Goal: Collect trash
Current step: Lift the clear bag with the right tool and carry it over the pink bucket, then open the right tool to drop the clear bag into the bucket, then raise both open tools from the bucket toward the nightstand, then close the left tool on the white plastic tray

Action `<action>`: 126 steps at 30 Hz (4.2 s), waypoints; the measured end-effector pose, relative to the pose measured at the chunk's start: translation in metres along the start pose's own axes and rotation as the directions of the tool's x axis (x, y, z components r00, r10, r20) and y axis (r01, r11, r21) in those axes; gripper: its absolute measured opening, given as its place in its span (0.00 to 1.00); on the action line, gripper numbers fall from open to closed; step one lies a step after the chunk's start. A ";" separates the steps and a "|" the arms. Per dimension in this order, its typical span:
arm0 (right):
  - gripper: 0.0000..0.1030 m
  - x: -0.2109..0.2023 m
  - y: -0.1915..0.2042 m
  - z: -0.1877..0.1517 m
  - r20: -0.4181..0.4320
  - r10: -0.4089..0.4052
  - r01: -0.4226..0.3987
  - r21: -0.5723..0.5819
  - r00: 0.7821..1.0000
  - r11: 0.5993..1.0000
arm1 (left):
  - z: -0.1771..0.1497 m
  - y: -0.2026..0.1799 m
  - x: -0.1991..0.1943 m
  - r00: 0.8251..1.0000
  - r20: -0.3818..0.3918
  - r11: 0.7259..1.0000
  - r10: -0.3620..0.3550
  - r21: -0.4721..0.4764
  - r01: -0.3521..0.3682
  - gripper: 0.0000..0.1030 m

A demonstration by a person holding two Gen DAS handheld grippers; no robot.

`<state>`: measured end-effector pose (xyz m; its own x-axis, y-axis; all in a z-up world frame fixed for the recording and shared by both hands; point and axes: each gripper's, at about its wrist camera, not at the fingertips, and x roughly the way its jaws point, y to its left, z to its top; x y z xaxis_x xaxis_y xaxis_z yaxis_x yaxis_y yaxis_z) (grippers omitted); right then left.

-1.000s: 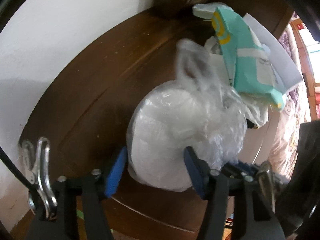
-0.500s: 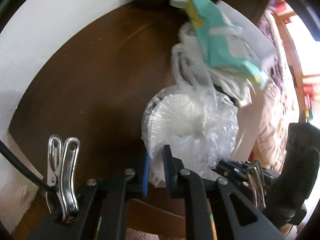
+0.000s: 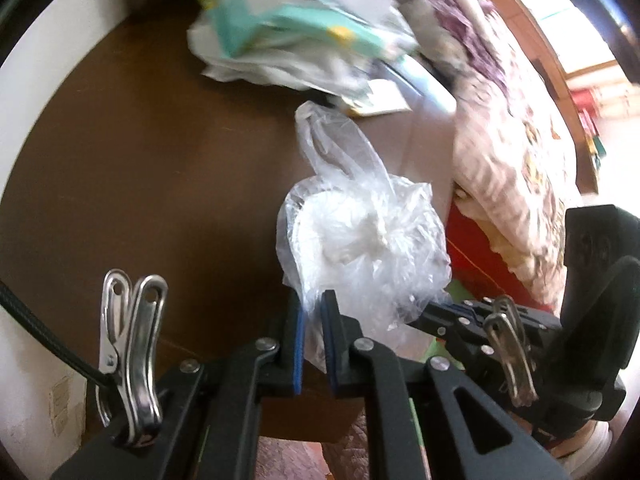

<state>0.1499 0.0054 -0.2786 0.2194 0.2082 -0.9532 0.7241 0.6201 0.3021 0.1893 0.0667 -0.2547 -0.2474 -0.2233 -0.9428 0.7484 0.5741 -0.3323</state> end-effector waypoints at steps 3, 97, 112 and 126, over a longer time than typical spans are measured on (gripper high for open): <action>0.06 -0.017 -0.018 -0.016 0.023 -0.005 0.004 0.037 1.000 0.999 | -0.008 -0.022 0.001 1.000 -0.007 0.999 -0.014 0.039 0.014 0.07; 0.28 -0.154 -0.066 -0.046 0.237 -0.096 0.055 0.174 0.967 0.983 | 0.052 -0.072 -0.106 0.985 0.163 0.990 0.057 -0.139 -0.034 0.55; 0.28 -0.116 -0.033 -0.006 0.158 -0.078 0.061 0.112 0.984 0.992 | 0.110 -0.008 -0.105 0.970 0.243 0.892 -0.006 -0.437 0.115 0.62; 0.28 -0.093 -0.049 0.038 0.078 -0.052 0.046 0.078 0.996 0.996 | 0.151 0.030 -0.059 0.973 0.229 0.781 -0.014 -0.605 0.154 0.75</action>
<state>0.1195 -0.0730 -0.2056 0.2318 0.1161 -0.9658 0.7819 0.5685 0.2560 0.3194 -0.0215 -0.2052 -0.1107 -0.4058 -0.9072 0.1743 0.8908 -0.4197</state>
